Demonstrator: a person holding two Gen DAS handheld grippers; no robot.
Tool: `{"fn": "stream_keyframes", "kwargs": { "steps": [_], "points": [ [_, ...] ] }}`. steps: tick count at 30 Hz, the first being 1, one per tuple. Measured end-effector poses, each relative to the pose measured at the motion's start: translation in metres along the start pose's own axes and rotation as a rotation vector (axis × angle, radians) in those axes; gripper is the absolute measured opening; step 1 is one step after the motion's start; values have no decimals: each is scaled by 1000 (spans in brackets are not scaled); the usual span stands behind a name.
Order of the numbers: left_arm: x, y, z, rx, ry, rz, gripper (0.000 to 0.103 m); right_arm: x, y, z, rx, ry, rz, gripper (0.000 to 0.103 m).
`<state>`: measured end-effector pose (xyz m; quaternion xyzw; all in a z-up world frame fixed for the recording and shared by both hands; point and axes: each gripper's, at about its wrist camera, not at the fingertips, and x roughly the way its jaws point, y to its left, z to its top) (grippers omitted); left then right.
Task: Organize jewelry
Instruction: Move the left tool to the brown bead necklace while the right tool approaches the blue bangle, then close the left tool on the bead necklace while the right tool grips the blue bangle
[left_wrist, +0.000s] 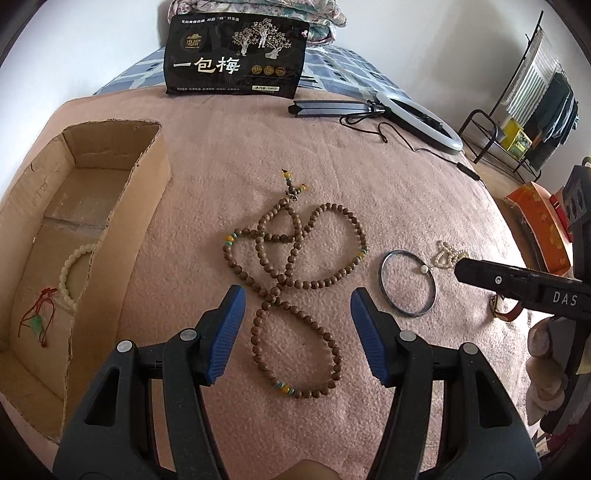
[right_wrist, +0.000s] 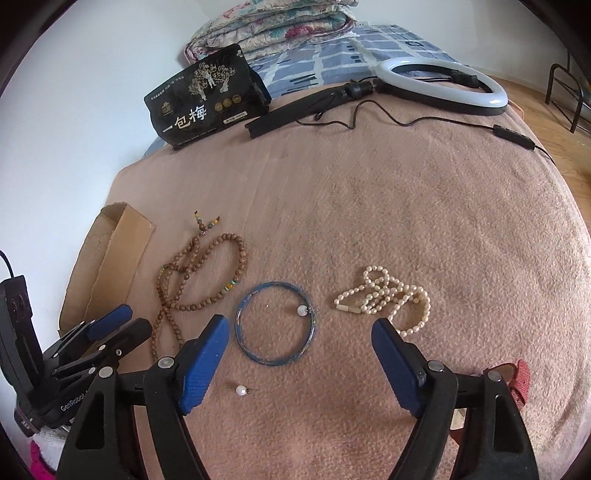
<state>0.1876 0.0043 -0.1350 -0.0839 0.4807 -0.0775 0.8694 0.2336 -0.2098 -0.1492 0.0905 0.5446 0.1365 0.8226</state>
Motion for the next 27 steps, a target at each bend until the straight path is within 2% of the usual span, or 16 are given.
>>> {"fn": "stream_keyframes", "kwargs": {
  "steps": [6,16,26,27],
  "points": [
    [13,4,2,-14,31,-24,61,16,3,-3,-7,36,-6,86],
    [32,8,4,3,54,2,61,36,5,1,39,68,10,87],
    [47,11,5,29,74,22,60,55,26,6,-17,74,-53,92],
    [47,11,4,33,72,32,56,56,27,6,-26,74,-65,92]
  ]
}}
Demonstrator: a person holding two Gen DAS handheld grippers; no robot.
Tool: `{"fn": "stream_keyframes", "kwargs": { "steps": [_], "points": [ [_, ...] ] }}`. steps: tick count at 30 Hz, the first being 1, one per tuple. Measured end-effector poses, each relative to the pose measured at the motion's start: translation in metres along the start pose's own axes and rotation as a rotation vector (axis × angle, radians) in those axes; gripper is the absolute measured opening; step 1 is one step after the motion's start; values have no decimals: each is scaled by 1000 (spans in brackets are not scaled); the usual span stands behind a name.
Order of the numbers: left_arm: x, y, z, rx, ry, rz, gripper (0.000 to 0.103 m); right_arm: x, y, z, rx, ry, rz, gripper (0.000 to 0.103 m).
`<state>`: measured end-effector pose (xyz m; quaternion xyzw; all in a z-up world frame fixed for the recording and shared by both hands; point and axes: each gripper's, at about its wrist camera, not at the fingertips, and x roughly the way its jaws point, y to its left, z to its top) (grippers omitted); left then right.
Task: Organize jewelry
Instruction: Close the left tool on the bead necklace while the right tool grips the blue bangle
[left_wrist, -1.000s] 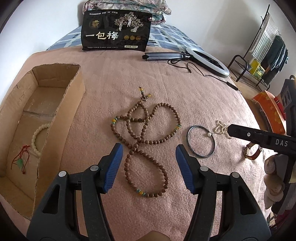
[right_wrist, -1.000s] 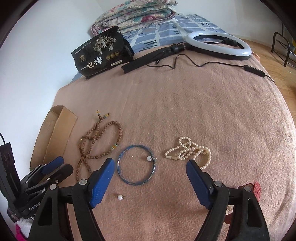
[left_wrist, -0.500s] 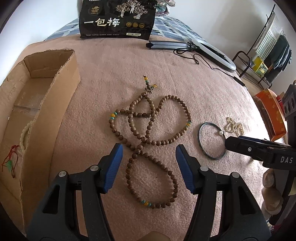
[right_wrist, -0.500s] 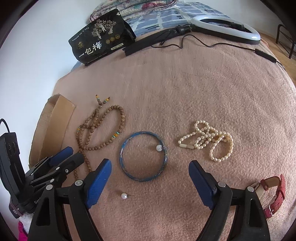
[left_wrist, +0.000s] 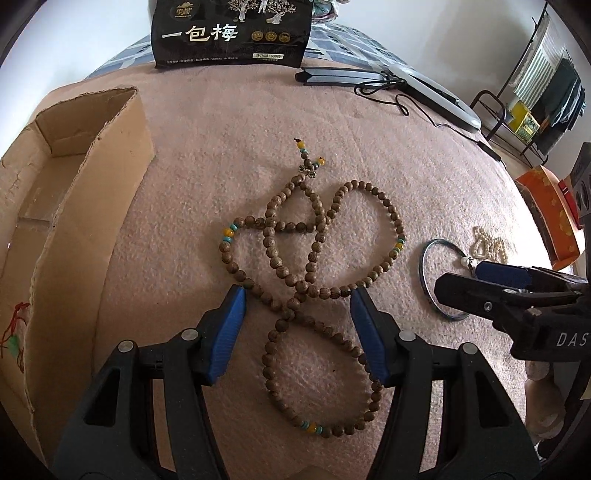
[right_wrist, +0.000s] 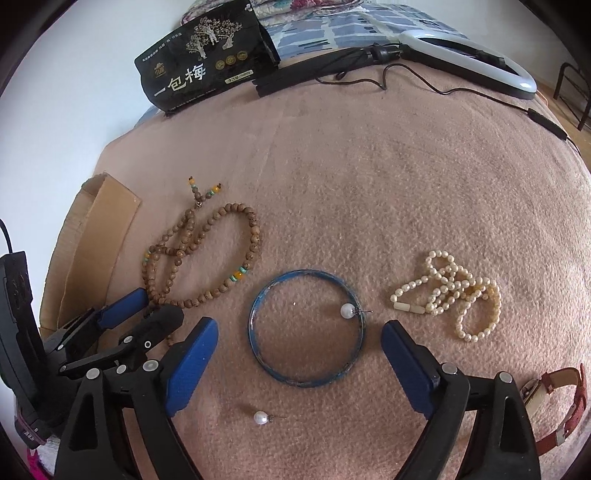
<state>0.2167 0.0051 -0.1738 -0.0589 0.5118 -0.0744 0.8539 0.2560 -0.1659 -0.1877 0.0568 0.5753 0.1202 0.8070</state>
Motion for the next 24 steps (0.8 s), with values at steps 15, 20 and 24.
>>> {"fn": "stream_keyframes", "kwargs": {
  "steps": [15,20,24],
  "points": [
    [1,2,-2,12,-19,56,10,12,20,1,-136,8,-165,73],
    [-2,0,-3,17,-29,52,6,9,17,0,-126,4,-153,73],
    [-11,1,1,-4,-45,19,5,-1,13,-3,-116,-9,-144,73]
  ]
}}
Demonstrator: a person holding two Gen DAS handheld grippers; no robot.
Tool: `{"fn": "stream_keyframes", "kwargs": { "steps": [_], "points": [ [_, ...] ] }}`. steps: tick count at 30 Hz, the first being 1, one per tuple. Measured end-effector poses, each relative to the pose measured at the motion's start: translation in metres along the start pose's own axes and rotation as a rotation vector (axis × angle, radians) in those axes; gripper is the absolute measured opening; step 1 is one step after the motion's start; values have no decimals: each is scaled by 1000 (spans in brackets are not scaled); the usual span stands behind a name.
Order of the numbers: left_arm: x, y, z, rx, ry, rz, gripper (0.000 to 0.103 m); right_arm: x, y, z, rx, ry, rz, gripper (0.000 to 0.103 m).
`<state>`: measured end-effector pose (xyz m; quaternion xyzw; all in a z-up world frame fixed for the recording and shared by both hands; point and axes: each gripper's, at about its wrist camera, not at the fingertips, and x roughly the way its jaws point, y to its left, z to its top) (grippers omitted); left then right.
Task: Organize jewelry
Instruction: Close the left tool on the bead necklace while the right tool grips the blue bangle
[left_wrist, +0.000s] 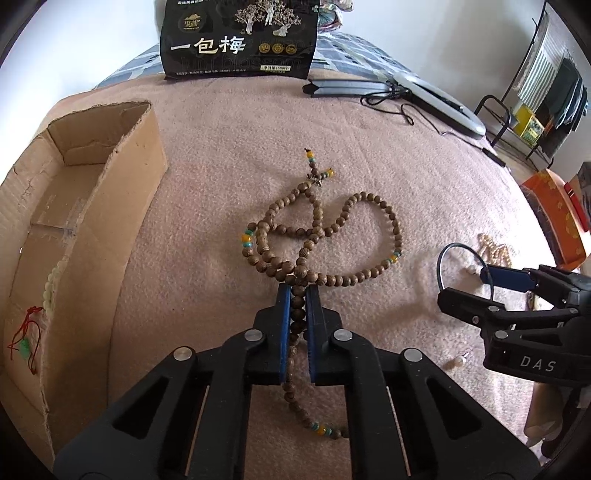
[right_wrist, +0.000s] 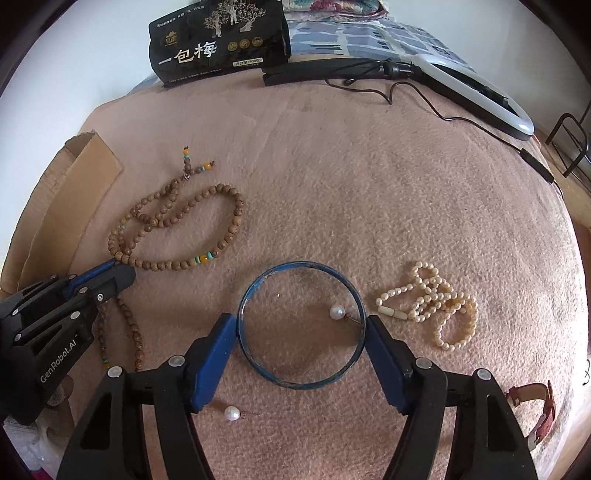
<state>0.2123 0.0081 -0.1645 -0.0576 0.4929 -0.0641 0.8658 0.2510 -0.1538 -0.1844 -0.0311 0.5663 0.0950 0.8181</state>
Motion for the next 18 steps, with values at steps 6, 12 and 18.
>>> {"fn": "stream_keyframes", "kwargs": {
  "steps": [6,12,18],
  "points": [
    [-26,-3,8,-13,-62,-49,4,-19,-5,-2,16,-40,9,73],
    [-55,-4,16,-33,-124,-91,4,-42,-5,-2,27,-87,14,73],
    [-90,-6,22,-35,-202,-123,4,-64,-2,-3,24,-130,7,73]
  ]
}}
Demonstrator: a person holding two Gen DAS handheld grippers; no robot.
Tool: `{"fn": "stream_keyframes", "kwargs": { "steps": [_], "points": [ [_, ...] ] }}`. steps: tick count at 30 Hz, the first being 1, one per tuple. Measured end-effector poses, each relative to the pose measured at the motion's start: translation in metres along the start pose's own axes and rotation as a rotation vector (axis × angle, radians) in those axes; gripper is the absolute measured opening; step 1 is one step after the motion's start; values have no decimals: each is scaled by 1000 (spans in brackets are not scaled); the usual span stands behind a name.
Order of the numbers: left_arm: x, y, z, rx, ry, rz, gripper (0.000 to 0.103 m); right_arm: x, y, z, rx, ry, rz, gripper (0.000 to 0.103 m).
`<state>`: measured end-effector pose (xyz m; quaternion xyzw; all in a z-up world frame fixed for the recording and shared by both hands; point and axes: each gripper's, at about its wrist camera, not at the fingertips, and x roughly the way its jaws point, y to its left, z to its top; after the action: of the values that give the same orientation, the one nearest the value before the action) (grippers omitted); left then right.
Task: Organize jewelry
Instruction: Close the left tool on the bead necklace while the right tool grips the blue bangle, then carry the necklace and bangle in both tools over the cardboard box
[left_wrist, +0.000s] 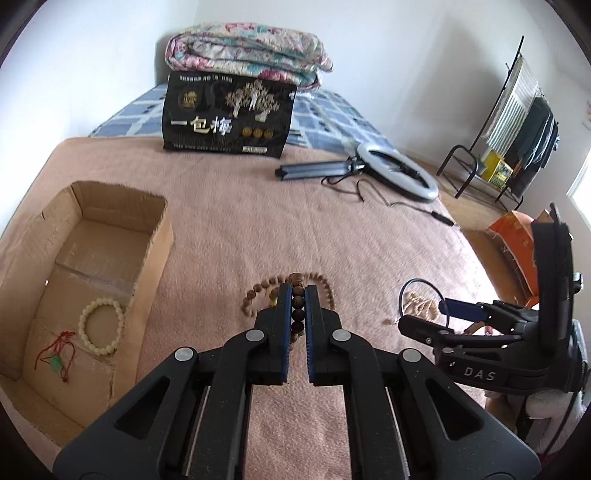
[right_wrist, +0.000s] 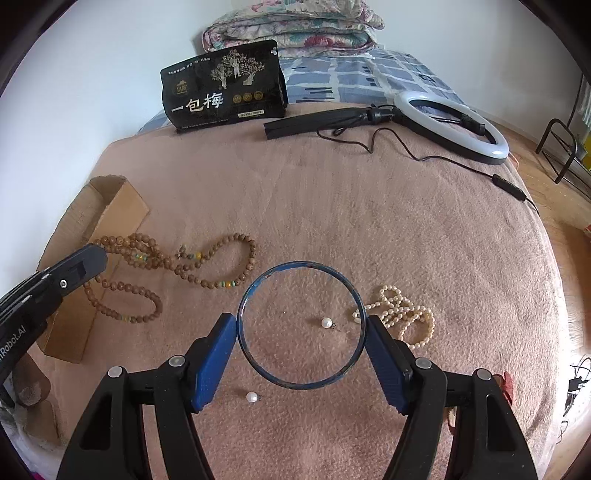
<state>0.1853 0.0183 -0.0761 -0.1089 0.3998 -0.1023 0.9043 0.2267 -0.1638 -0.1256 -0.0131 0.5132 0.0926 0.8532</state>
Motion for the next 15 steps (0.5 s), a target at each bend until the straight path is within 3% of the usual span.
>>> {"fn": "stream_keyframes", "kwargs": {
  "steps": [15],
  "points": [
    [-74,-12,13,17,-137,-52,4,-50,7,-3,-7,-89,6,73]
  ]
}}
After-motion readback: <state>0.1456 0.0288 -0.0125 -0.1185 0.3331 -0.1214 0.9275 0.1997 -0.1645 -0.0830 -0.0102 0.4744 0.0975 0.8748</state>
